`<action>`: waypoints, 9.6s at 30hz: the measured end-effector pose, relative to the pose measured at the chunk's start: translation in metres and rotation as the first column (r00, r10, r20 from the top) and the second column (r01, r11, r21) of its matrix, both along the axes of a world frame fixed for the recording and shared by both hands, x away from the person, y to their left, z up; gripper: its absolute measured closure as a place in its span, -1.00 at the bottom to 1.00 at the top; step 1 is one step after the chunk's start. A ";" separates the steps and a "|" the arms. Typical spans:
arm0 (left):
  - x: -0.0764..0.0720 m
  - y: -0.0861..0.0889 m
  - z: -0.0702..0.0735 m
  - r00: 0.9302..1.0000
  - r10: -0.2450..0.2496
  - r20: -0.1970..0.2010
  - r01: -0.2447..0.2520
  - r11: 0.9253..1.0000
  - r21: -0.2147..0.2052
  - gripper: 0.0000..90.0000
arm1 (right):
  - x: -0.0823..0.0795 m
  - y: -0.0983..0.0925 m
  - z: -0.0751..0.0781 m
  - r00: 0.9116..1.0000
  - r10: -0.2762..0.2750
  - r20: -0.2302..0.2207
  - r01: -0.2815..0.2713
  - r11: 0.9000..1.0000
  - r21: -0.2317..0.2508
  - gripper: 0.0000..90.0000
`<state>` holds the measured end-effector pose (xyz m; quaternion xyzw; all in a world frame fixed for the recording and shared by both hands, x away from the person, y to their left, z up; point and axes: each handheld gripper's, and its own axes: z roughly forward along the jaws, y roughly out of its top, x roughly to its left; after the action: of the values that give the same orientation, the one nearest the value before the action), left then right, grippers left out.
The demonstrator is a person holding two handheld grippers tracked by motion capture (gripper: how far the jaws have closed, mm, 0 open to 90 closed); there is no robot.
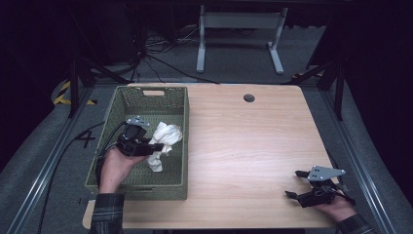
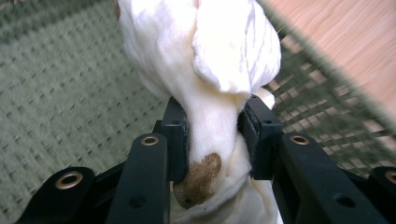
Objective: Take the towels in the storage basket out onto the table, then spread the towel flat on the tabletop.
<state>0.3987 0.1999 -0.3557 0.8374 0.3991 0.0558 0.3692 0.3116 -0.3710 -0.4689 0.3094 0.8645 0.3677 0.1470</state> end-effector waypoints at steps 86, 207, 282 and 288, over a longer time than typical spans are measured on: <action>-0.024 -0.259 -0.020 0.931 -0.347 0.113 0.354 0.934 -0.051 0.50 | 0.000 0.000 0.000 1.000 0.000 0.000 0.000 1.000 -0.001 -0.73; -0.048 -0.232 -0.092 0.965 -0.253 0.067 0.251 0.967 0.043 -0.13 | 0.054 0.003 0.056 0.998 -0.049 0.028 0.049 0.999 0.003 1.00; -0.022 -0.243 -0.056 0.982 -0.120 0.143 0.110 0.991 0.076 0.91 | 0.064 -0.022 0.051 0.997 -0.075 -0.014 0.075 0.997 0.015 0.96; -0.014 -0.237 -0.069 0.990 -0.048 0.131 0.030 0.990 0.138 0.90 | 0.073 -0.031 0.044 0.992 -0.122 -0.030 0.122 0.992 -0.011 0.96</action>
<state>0.3851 -0.0369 -0.4249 0.8626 0.3521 0.1315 0.3384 0.3842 -0.4020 -0.4252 0.3666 0.8478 0.3492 0.1577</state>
